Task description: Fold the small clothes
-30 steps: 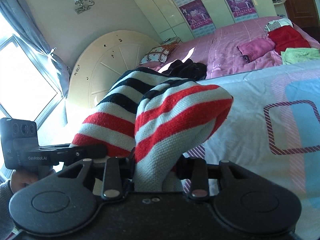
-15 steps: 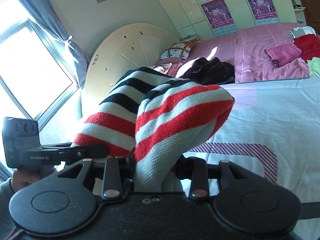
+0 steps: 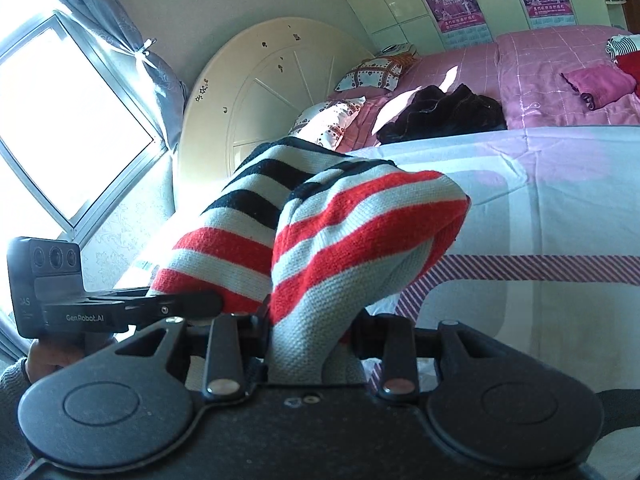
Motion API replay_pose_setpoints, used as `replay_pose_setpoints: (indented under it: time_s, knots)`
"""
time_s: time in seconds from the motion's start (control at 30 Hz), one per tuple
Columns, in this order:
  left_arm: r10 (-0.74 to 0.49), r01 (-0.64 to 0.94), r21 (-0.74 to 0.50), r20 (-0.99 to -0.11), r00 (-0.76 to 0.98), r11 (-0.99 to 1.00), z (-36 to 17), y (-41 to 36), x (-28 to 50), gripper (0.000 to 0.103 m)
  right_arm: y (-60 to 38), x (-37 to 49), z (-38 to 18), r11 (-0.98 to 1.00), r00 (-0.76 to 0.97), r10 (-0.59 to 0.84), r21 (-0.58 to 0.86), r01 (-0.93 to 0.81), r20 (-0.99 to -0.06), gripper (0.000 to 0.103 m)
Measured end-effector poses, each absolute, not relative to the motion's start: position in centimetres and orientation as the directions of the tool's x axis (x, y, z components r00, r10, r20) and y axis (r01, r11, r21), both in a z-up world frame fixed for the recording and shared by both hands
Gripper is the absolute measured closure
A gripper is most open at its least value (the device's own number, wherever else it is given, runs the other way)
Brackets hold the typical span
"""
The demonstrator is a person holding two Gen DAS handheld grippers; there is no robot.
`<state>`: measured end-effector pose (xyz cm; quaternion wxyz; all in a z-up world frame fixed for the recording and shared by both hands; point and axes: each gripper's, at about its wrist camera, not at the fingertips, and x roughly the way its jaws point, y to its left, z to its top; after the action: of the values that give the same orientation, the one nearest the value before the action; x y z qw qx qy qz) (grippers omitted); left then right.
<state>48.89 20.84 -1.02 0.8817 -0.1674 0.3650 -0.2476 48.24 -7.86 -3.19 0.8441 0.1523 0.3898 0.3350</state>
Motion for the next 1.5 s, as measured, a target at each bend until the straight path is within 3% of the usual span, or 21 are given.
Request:
replay_pose_setpoints:
  time_s: [0.33,0.5,0.63,0.73,0.83,0.9,1.0,1.03,1.07,1.13,1.2,1.37,1.47,1.5]
  knots:
    - [-0.547,0.237,-0.516,-0.607,0.577,0.823,-6.1,25.7,50.1,0.051,-3.1,49.5,-6.9,0.72,0.413,0.694,0.569,-0.398,-0.59,0.067]
    - [-0.587,0.222,-0.582,-0.57,0.575,0.782,-8.6,27.3,49.6,0.049,-2.9,50.1,-8.2,0.7,0.391,0.713,0.612,-0.367,-0.582,0.065]
    - [-0.551,0.206,-0.553,-0.579,0.601,0.807,-9.4,27.2,49.3,0.028,-4.8,50.0,-9.5,0.72,0.386,0.691,0.625,-0.301,-0.611,0.054]
    - [-0.519,0.198,-0.529,-0.571,0.637,0.825,-8.1,27.5,48.6,0.028,-6.5,49.5,-8.7,0.728,0.411,0.68,0.629,-0.273,-0.608,0.049]
    - [-0.497,0.181,-0.54,-0.526,0.69,0.822,-6.3,28.4,49.0,0.028,-7.5,49.3,-6.1,0.741,0.495,0.656,0.609,-0.282,-0.57,0.055]
    - [-0.47,0.14,-0.54,-0.541,0.697,0.83,-5.8,28.5,50.3,0.028,-6.9,49.7,-5.1,0.746,0.502,0.653,0.595,-0.298,-0.567,0.056]
    - [-0.402,0.1,-0.45,-0.65,0.645,0.887,-7.8,27.5,51.7,0.028,-4.4,51.0,-6.2,0.825,0.458,0.566,0.475,-0.307,-0.686,0.054]
    - [-0.384,0.084,-0.434,-0.668,0.638,0.897,-8.5,27.4,51.8,0.021,-4.0,51.5,-7.7,0.85,0.439,0.526,0.447,-0.279,-0.728,0.05]
    - [-0.376,0.055,-0.45,-0.668,0.642,0.891,-8.8,27.7,51.7,0.016,-4.3,51.5,-8.0,0.856,0.448,0.517,0.454,-0.248,-0.729,0.039]
    - [-0.379,0.043,-0.468,-0.656,0.653,0.883,-8.2,28.2,50.7,0.017,-5.2,50.6,-7.6,0.855,0.468,0.515,0.47,-0.221,-0.718,0.042]
    - [-0.382,0.095,-0.442,-0.625,0.681,0.892,-6.7,28.2,48.4,0.017,-5.5,48.4,-5.8,0.868,0.506,0.496,0.423,-0.261,-0.706,0.055]
    - [-0.396,0.165,-0.4,-0.606,0.69,0.901,-5.6,27.5,42.3,0.017,-5.2,42.4,-3.8,0.825,0.489,0.563,0.423,-0.374,-0.667,0.055]
    - [-0.349,0.132,-0.355,-0.665,0.66,0.925,-7.5,27.0,41.0,0.017,-4.0,40.9,-5.3,0.847,0.458,0.516,0.352,-0.398,-0.724,0.057]
    - [-0.334,0.124,-0.34,-0.678,0.655,0.932,-8.1,26.8,40.8,0.017,-4.0,40.9,-6.1,0.86,0.459,0.49,0.325,-0.393,-0.741,0.051]
